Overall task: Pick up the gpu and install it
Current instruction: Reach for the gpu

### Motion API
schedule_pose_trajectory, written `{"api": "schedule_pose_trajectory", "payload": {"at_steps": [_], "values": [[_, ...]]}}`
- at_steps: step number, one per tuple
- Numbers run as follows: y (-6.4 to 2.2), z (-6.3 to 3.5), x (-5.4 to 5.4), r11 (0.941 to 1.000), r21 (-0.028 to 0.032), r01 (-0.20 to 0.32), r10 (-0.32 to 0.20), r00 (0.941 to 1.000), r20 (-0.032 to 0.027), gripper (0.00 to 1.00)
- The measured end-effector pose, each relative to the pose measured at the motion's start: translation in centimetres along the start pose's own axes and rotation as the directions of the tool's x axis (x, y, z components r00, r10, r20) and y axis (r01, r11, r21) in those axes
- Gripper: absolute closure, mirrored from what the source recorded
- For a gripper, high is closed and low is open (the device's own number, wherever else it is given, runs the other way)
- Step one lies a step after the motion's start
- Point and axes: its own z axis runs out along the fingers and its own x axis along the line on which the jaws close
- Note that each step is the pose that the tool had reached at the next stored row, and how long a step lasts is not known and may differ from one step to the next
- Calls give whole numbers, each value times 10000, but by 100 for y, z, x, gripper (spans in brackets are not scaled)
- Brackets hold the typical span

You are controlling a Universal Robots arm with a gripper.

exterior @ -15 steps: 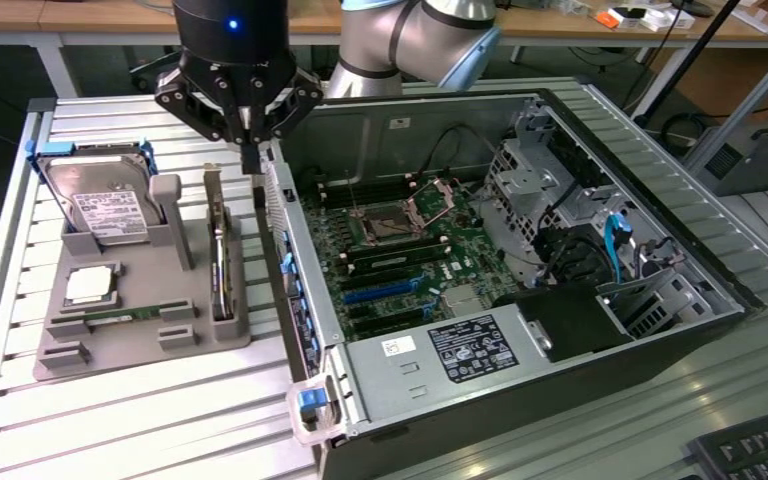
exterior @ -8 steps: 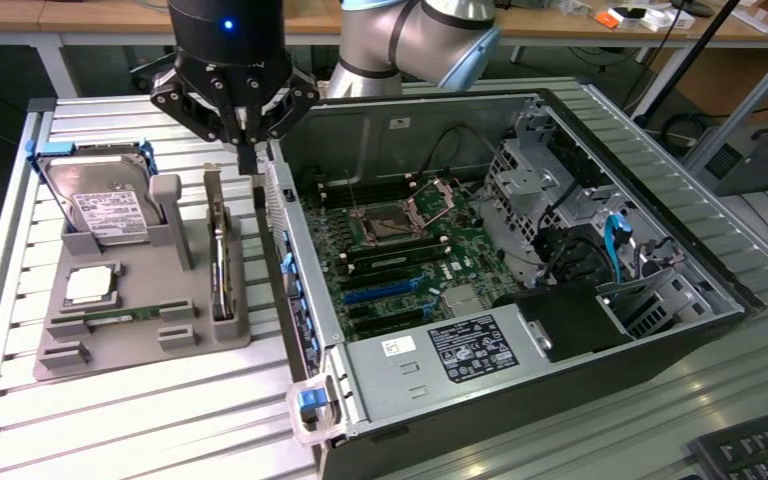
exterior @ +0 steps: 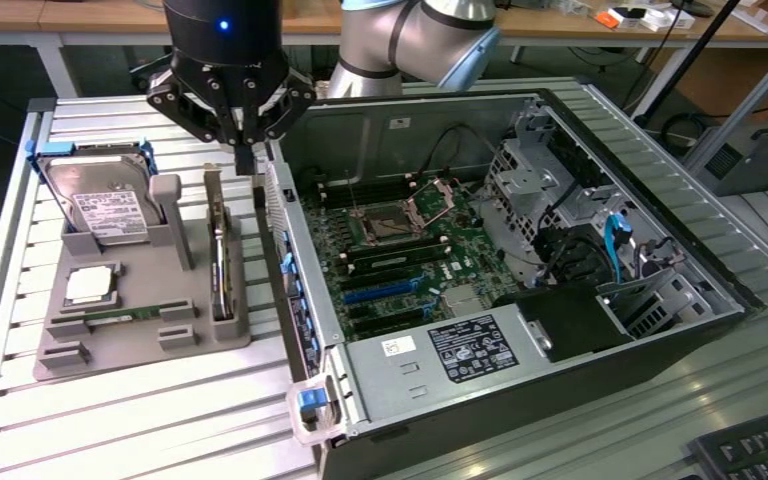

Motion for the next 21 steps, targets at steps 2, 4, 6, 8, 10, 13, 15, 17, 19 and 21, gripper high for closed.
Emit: {"api": "schedule_pose_trajectory", "payload": {"at_steps": [2, 4, 6, 8, 10, 13, 15, 17, 19, 21], "values": [[0, 0, 5, 10000, 0, 0, 0, 10000, 0, 90], [-1, 0, 10, 10000, 0, 0, 0, 10000, 0, 90], [-1, 1, 15, 10000, 0, 0, 0, 10000, 0, 90], [-2, 1, 22, 10000, 0, 0, 0, 10000, 0, 90], [-3, 1, 27, 10000, 0, 0, 0, 10000, 0, 90], [-3, 2, 33, 10000, 0, 0, 0, 10000, 0, 90], [-4, 2, 40, 10000, 0, 0, 0, 10000, 0, 90], [-5, 2, 48, 10000, 0, -1, 1, 10000, 0, 90], [-5, 2, 59, 10000, 0, 0, 0, 10000, 0, 90], [-6, 3, 73, 10000, 0, 0, 0, 10000, 0, 90]]}}
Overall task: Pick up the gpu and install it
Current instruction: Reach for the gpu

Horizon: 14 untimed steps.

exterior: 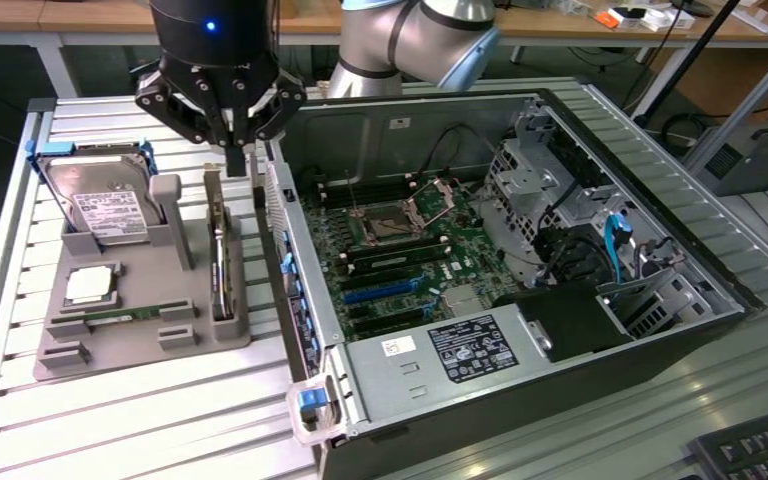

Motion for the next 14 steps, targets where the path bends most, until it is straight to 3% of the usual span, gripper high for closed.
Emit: {"api": "schedule_pose_trajectory", "payload": {"at_steps": [14], "values": [[-11, 0, 144, 10000, 0, 0, 0, 10000, 0, 90]]}}
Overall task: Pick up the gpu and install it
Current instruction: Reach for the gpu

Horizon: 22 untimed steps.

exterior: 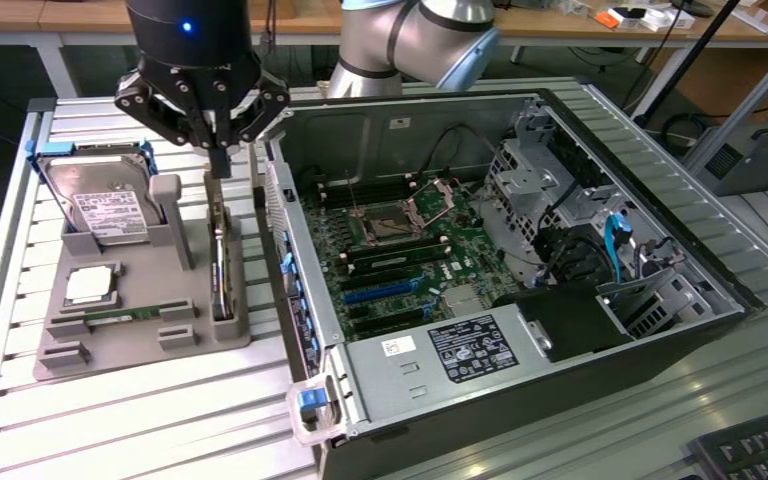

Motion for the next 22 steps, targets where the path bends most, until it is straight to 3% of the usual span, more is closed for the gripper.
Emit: {"api": "schedule_pose_trajectory", "payload": {"at_steps": [22], "values": [[-10, -2, 139, 10000, 0, 0, 0, 10000, -1, 90]]}}
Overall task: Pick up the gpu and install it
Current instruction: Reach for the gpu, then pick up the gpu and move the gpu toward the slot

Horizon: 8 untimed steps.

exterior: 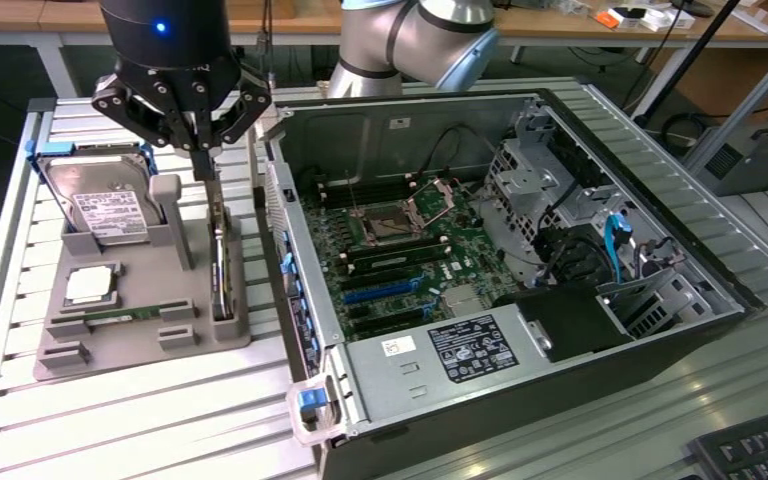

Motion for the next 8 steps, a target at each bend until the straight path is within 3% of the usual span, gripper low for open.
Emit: {"api": "schedule_pose_trajectory", "payload": {"at_steps": [8], "values": [[0, 0, 0, 10000, 0, 0, 0, 10000, 1, 90]]}}
